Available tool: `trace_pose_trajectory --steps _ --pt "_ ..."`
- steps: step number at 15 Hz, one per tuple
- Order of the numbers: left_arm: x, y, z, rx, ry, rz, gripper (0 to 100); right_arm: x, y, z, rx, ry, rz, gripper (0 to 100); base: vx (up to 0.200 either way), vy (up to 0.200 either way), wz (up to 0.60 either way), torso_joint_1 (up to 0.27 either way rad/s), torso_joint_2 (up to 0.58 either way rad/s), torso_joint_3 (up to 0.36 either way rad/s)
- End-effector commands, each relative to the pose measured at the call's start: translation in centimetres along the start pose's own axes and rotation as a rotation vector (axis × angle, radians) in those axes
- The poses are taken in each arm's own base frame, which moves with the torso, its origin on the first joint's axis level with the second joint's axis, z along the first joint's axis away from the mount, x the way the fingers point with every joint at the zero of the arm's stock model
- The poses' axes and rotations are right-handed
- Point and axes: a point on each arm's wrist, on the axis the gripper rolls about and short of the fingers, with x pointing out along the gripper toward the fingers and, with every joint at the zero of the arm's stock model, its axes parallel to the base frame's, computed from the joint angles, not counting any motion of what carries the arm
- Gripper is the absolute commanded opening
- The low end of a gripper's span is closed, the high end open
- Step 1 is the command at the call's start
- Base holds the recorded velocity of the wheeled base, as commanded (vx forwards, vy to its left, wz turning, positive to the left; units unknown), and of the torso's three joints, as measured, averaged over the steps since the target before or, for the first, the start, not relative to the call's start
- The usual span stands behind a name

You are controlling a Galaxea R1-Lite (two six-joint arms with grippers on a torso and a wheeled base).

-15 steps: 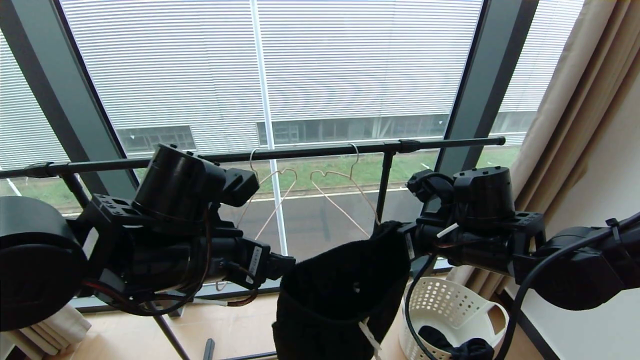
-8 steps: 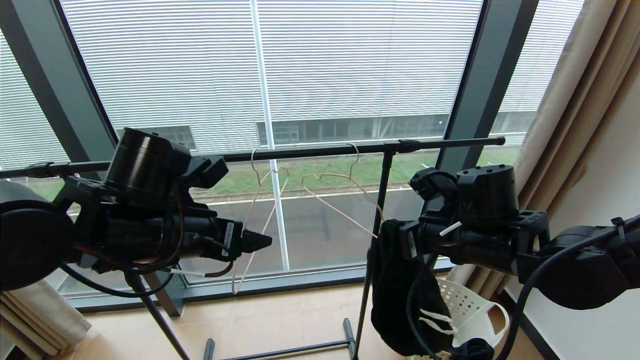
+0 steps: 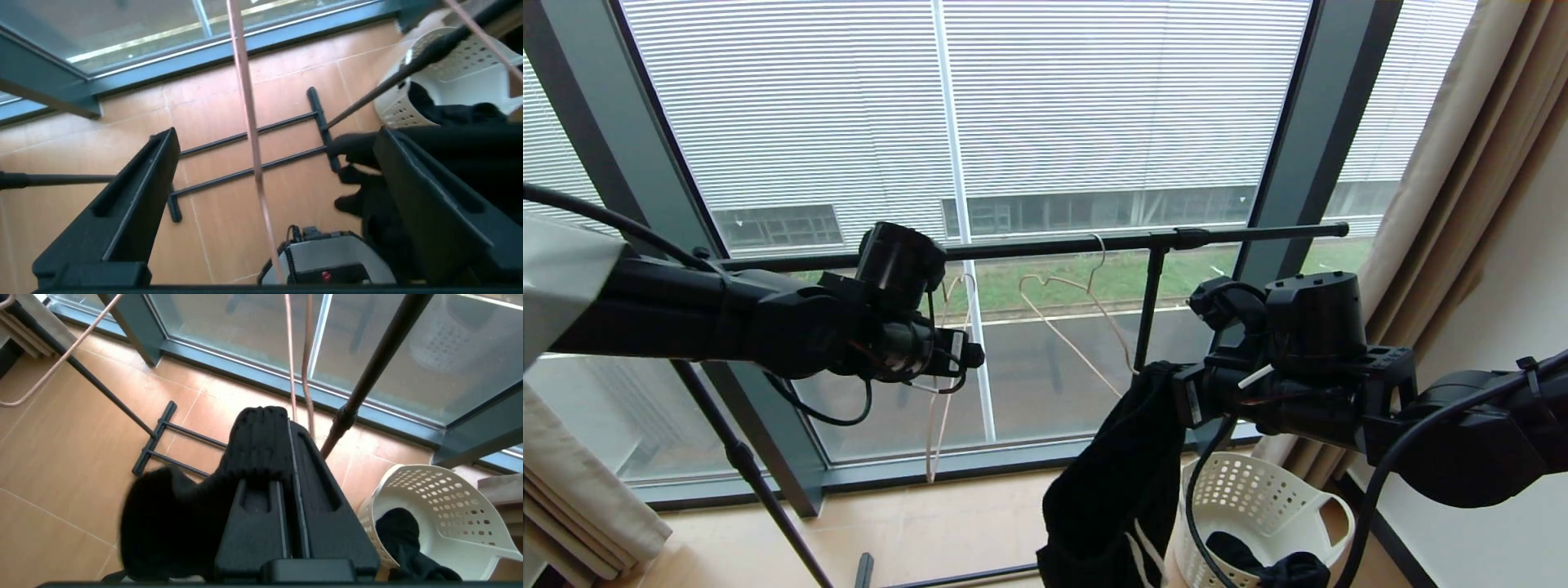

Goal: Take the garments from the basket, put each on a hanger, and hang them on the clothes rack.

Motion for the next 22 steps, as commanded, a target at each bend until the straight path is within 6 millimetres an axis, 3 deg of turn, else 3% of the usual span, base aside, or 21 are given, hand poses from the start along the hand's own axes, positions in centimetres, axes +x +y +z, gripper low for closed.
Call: trace_pose_trajectory --steps 1,11,12,22 --pt "3.18 -0.6 -1.15 0.017 0.061 0.035 100 0.04 -0.01 -0.08 0.0 0.003 -0.001 0 0.0 0.0 0.0 0.0 0.0 0.0" --pt "3.29 -0.58 -1.42 -0.011 0.072 0.037 100 0.04 0.04 -0.09 -0.001 0.003 0.001 0 0.0 0.0 0.0 0.0 0.0 0.0" --pt "3.28 -0.63 -1.48 -0.01 0.074 0.036 0 0.04 0.04 -0.09 -0.001 0.003 0.001 0 0.0 0.0 0.0 0.0 0.0 0.0" --pt "2.34 -0.65 -1.2 -0.008 0.059 0.023 0 0.08 0.03 -0.21 -0.001 0.008 0.0 0 0.0 0.0 0.0 0.0 0.0 0.0"
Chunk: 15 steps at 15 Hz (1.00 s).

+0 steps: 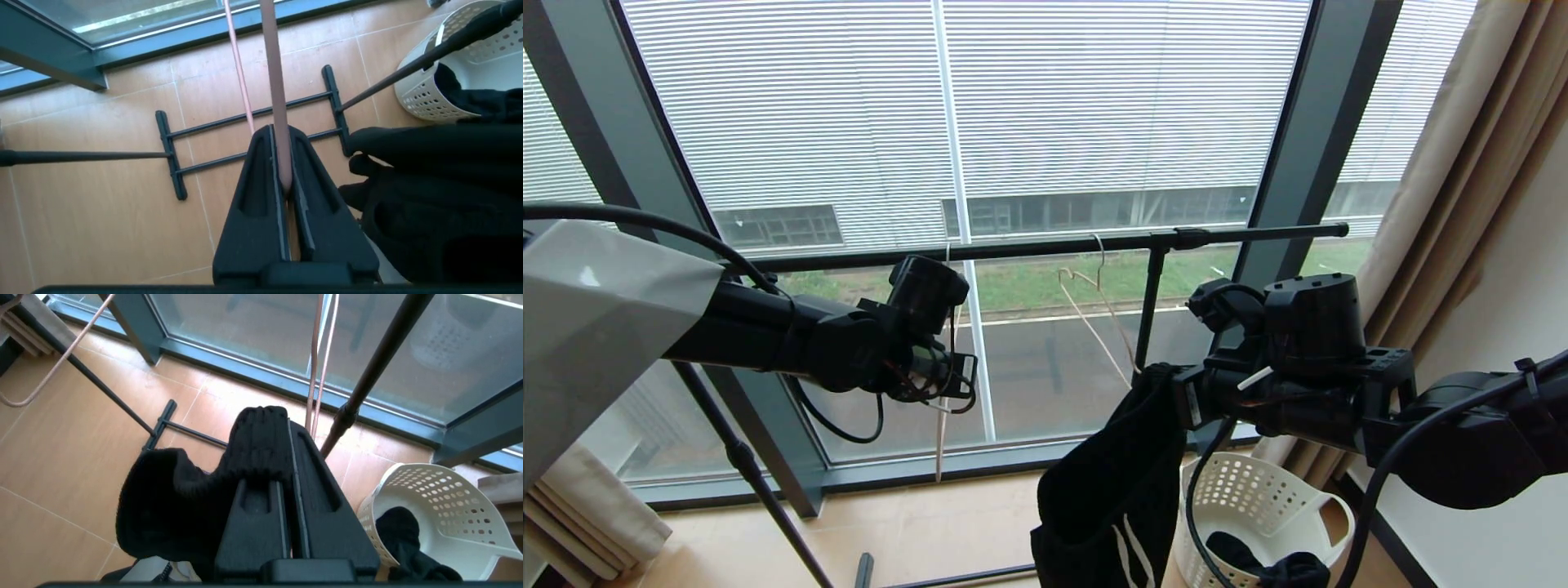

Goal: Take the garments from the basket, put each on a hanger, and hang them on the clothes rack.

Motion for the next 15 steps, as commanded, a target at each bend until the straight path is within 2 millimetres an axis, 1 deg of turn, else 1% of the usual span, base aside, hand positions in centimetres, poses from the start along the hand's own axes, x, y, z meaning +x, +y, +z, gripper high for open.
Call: trace_pose_trajectory --steps 1,4,5,6,9,11,13,15 --pt "-1.7 0.1 0.7 0.003 -0.039 -0.015 0 0.0 0.0 -0.1 0.0 0.002 0.0 0 0.0 0.0 0.0 0.0 0.0 0.0" --pt "-5.2 -0.4 0.6 0.069 -0.083 -0.085 0 0.0 0.0 -0.1 0.0 0.002 0.0 0 0.0 0.0 0.0 0.0 0.0 0.0" --pt "-5.4 -0.4 0.5 0.071 -0.084 -0.089 0 0.0 0.0 -0.1 0.0 0.002 0.002 0 0.0 0.0 0.0 0.0 0.0 0.0" --pt "-7.3 -0.6 -0.5 0.105 -0.086 -0.123 0 0.0 0.0 -0.1 0.0 0.002 0.0 0 0.0 0.0 0.0 0.0 0.0 0.0" --pt "-9.6 -0.4 -2.4 0.125 -0.089 -0.146 0 0.1 0.0 -0.1 0.0 0.004 0.0 0 0.0 0.0 0.0 0.0 0.0 0.0" --pt "-11.0 0.1 -3.7 0.129 -0.102 -0.164 0 0.1 0.2 -0.2 -0.003 0.007 0.005 0 0.0 0.0 0.0 0.0 0.0 0.0" --pt "-12.7 1.2 -5.5 0.163 -0.112 -0.195 0 0.1 0.4 -0.3 -0.006 0.011 0.01 0 0.0 0.0 0.0 0.0 0.0 0.0" --pt "-13.5 1.8 -7.0 0.198 -0.111 -0.216 0 0.1 0.8 -0.2 -0.012 0.008 0.02 0 0.0 0.0 0.0 0.0 0.0 0.0"
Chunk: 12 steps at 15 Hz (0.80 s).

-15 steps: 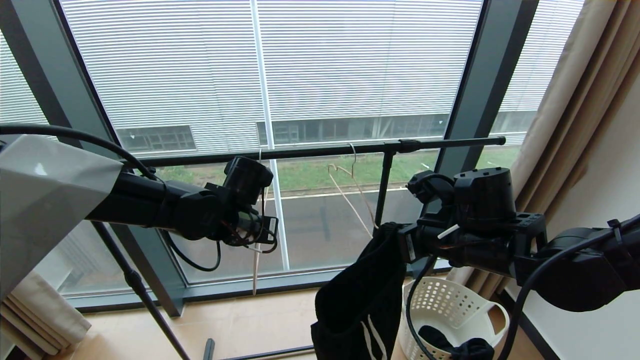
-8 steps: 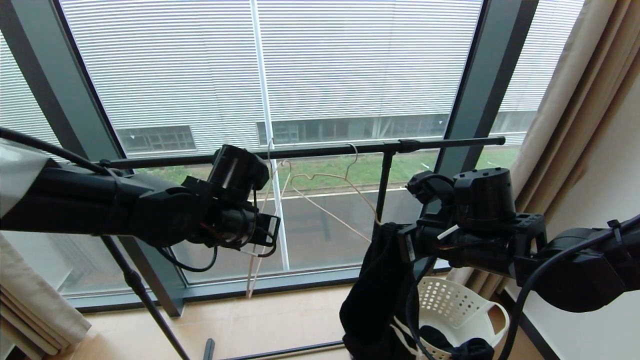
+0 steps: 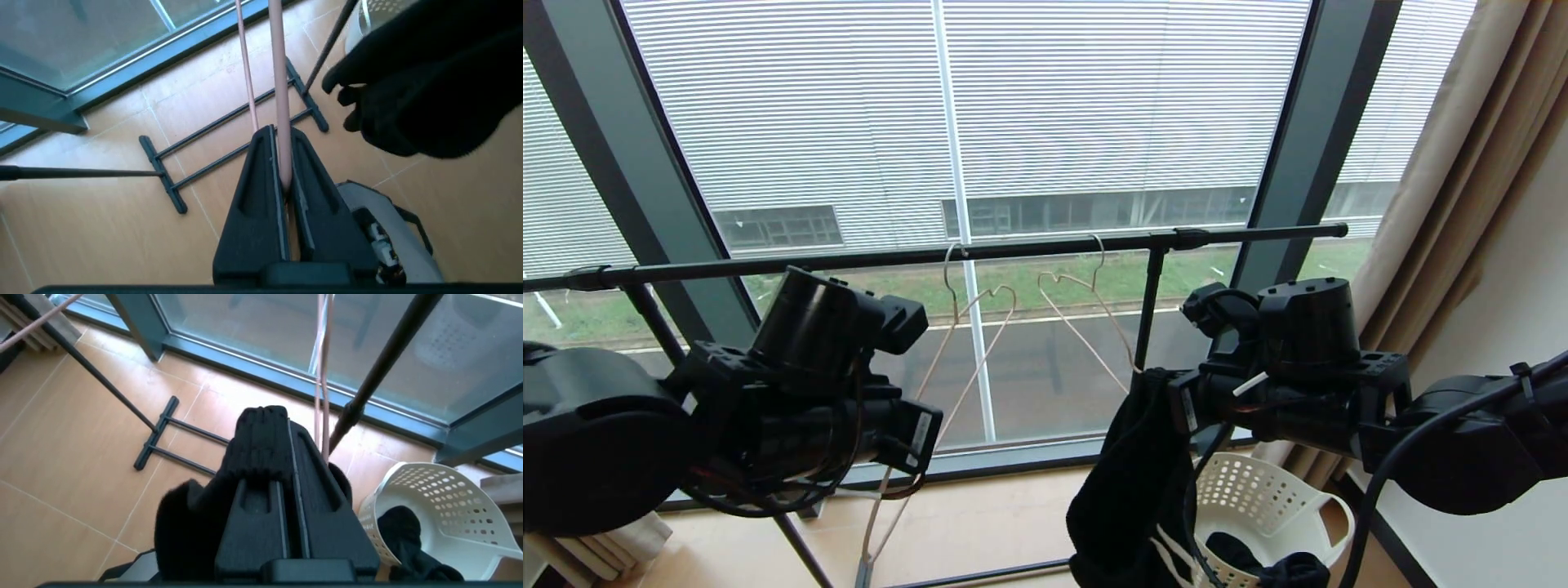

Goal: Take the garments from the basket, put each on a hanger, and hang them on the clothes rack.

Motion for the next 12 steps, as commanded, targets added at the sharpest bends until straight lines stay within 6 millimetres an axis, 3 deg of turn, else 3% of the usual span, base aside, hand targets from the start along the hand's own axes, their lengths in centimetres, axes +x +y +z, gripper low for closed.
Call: trace_pose_trajectory --steps 1,7,12 --pt "-2.3 0.3 -1.8 0.027 -0.031 -0.036 0 0.0 0.2 0.1 -0.002 -0.003 0.004 0 0.0 0.0 0.0 0.0 0.0 0.0" --pt "-1.7 1.2 -6.2 0.159 -0.117 -0.106 0 -0.2 -0.3 0.5 -0.006 -0.026 -0.109 0 0.0 0.0 0.0 0.0 0.0 0.0" --pt "-3.7 1.3 -8.5 0.179 -0.186 -0.145 0 0.0 -0.8 0.3 -0.051 -0.018 -0.206 0 0.0 0.0 0.0 0.0 0.0 0.0"
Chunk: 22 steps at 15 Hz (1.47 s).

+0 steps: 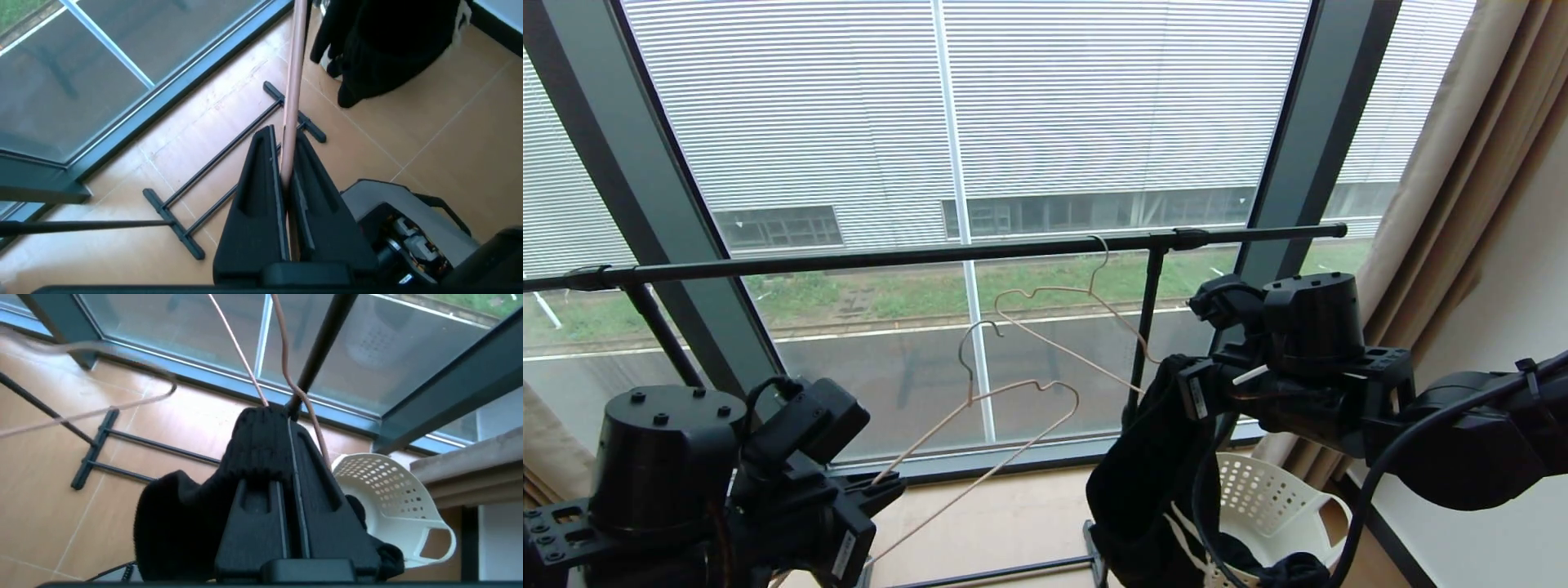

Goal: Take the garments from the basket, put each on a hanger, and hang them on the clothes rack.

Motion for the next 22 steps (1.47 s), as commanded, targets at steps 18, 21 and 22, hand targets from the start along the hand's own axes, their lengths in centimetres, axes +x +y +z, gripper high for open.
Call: trace_pose_trajectory --steps 18,21,22 --pt "0.6 -1.3 -2.7 0.021 -0.142 -0.118 0 3.8 -0.5 -0.2 -0.035 0.028 -0.269 0 0.0 0.0 0.0 0.0 0.0 0.0" --pt "0.5 -1.7 -2.6 0.031 -0.157 -0.134 0 3.6 0.1 -0.2 -0.041 0.027 -0.257 0 0.0 0.0 0.0 0.0 0.0 0.0" --pt "0.5 -1.7 -2.6 0.032 -0.161 -0.136 0 3.6 0.1 -0.2 -0.042 0.025 -0.257 0 0.0 0.0 0.0 0.0 0.0 0.0"
